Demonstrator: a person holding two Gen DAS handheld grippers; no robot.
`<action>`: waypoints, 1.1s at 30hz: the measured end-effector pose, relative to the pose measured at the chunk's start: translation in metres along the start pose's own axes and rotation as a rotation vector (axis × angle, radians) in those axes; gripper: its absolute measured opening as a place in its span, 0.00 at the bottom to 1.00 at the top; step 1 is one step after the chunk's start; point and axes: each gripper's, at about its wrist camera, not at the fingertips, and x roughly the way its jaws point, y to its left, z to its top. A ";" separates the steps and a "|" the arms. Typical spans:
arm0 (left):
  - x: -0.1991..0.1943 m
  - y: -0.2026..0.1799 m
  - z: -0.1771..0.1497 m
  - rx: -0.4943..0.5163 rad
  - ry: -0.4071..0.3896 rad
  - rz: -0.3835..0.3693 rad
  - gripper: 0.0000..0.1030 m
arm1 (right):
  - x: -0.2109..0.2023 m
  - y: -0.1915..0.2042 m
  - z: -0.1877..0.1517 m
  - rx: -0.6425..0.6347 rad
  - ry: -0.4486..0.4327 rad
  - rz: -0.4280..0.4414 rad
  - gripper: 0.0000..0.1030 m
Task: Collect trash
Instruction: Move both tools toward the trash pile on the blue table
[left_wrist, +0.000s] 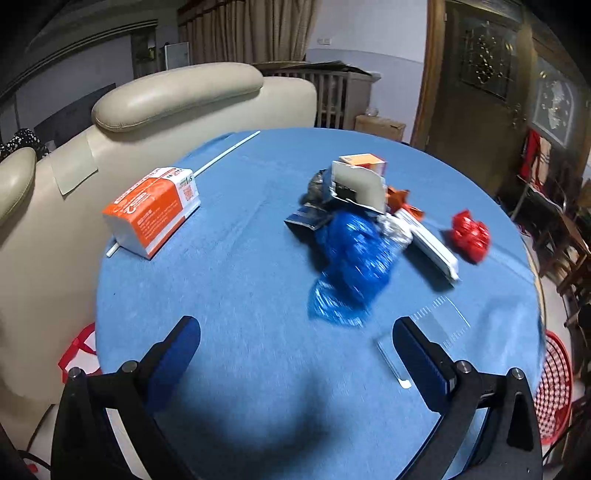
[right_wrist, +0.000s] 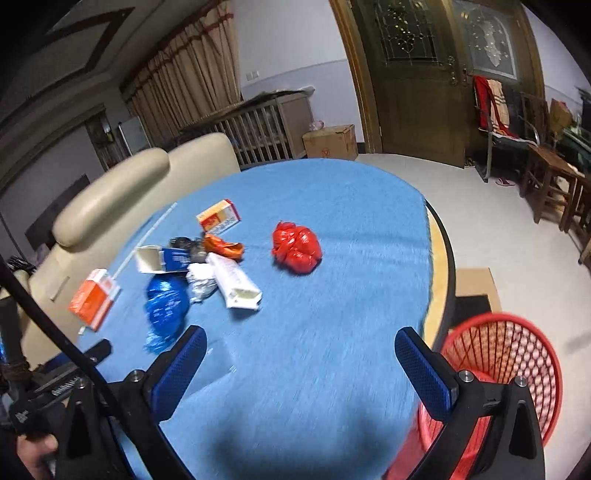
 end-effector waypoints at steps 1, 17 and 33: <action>-0.007 0.000 -0.004 0.000 -0.005 -0.005 1.00 | -0.010 0.000 -0.006 0.011 -0.010 0.005 1.00; -0.038 -0.010 -0.033 0.032 -0.033 -0.068 1.00 | -0.054 -0.004 -0.048 0.053 -0.067 -0.002 1.00; -0.038 -0.014 -0.037 0.042 -0.028 -0.073 1.00 | -0.053 -0.001 -0.051 0.042 -0.065 -0.008 1.00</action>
